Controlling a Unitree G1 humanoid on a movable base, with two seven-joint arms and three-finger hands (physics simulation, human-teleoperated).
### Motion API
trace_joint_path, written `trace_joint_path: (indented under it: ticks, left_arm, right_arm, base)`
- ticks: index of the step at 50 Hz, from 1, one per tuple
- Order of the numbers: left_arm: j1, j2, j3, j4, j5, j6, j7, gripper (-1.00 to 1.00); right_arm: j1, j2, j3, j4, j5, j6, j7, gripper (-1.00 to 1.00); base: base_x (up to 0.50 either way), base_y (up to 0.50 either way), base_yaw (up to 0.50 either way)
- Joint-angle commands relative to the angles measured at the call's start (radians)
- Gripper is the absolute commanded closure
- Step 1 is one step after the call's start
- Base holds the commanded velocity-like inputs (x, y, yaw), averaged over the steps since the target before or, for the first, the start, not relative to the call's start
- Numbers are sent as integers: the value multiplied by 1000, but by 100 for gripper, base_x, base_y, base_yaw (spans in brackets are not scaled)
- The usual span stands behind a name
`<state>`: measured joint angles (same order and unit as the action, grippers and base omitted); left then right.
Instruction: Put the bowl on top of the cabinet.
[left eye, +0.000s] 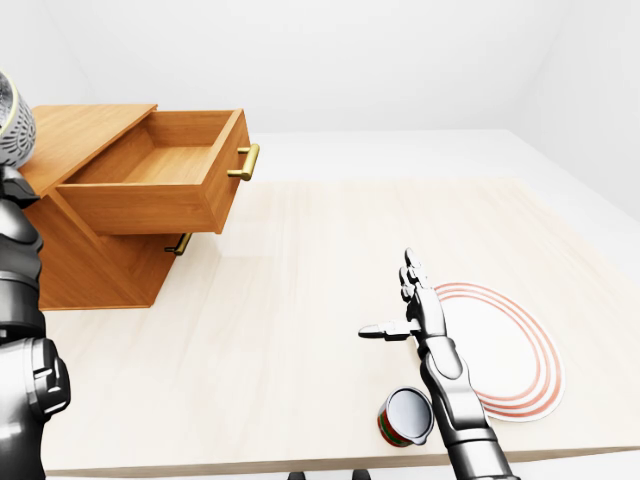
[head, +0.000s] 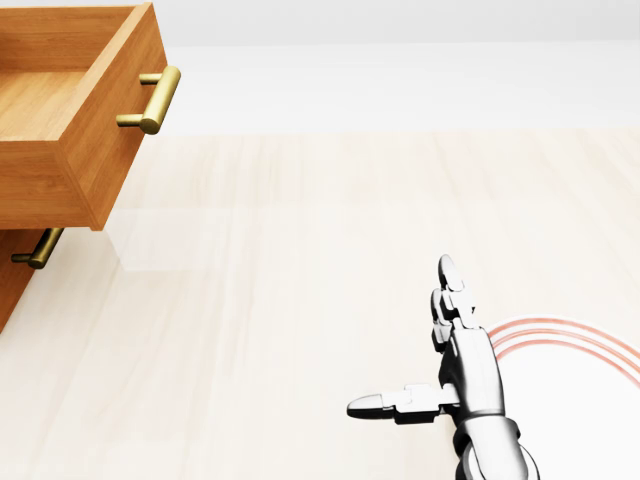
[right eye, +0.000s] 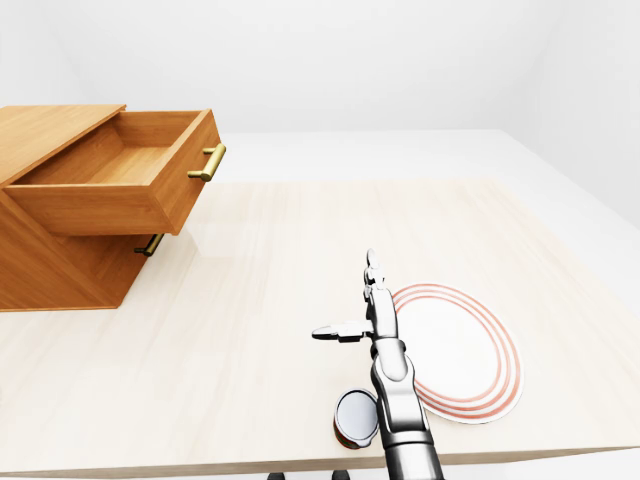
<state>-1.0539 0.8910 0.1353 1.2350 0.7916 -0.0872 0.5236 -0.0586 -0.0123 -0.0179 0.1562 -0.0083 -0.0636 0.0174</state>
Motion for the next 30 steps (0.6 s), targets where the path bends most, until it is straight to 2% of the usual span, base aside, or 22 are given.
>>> trace_joint_path:
  ticks: [1,3,14,19,21,22,30]
  left_arm:
    - [18,-2,-5,26,56,0,0,91]
    - [28,0,-29,19,108,0,0,91]
    - [31,-9,-11,26,122,0,0,90]
    - [34,-7,-9,26,121,0,0,81]
    - [36,-8,-10,27,124,0,0,37]
    - [35,-10,-13,29,130,0,0,-100]
    - [37,-13,-14,34,138,0,0,-100]
  right_arm:
    - [0,0,0,3,-1,-2,-1,-100]
    - [2,0,0,-2,0,0,-1,-100]
    - [-2,0,0,8,0,-4,-1,-100]
    - [-5,0,-1,15,0,-6,-1,-100]
    - [-8,0,0,21,-1,-9,-2,-100]
    - [-11,0,-1,28,-1,-11,-2,-100]
    - [-13,-1,-1,29,0,-10,-3,-100]
  base:
    - [0,0,0]
    - [0,0,0]
    - [0,0,0]
    - [0,0,0]
    - [0,0,0]
    - [0,0,0]
    - [0,0,0]
